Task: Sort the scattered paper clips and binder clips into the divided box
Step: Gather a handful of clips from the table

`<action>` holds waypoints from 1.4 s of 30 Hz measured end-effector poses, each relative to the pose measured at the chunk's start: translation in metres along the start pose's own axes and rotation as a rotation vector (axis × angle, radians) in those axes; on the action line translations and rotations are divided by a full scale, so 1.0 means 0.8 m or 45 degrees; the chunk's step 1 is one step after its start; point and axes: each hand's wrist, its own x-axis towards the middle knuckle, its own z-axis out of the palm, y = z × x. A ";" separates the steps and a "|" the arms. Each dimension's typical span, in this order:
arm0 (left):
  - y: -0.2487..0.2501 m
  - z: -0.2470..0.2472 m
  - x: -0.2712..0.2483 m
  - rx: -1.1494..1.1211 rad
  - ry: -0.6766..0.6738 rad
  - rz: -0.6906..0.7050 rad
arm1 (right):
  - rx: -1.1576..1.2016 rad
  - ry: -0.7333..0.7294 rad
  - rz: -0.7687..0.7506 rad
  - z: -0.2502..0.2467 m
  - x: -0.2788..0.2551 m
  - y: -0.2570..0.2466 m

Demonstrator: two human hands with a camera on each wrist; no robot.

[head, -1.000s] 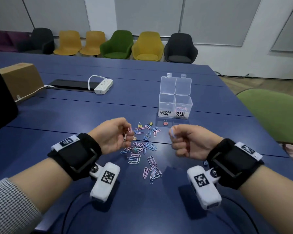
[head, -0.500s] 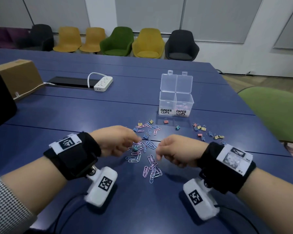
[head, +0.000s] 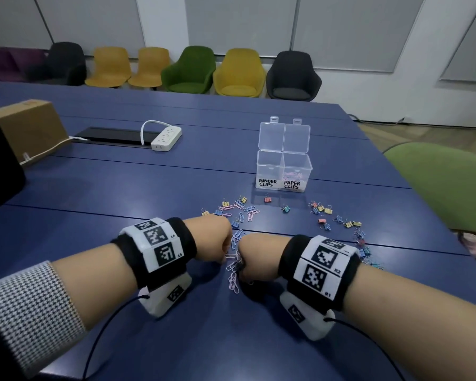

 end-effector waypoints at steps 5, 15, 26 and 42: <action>-0.007 -0.002 -0.003 -0.026 -0.014 -0.017 | 0.236 0.023 0.017 0.002 0.003 0.018; -0.023 -0.013 -0.015 -2.467 -0.202 0.023 | 2.248 -0.061 0.009 0.007 -0.005 0.067; -0.002 0.009 0.009 -2.859 -0.226 -0.120 | 3.019 -0.024 -0.179 0.024 0.005 0.065; -0.008 -0.031 0.040 -1.896 -0.472 -0.319 | 2.216 0.390 0.045 0.005 -0.014 0.091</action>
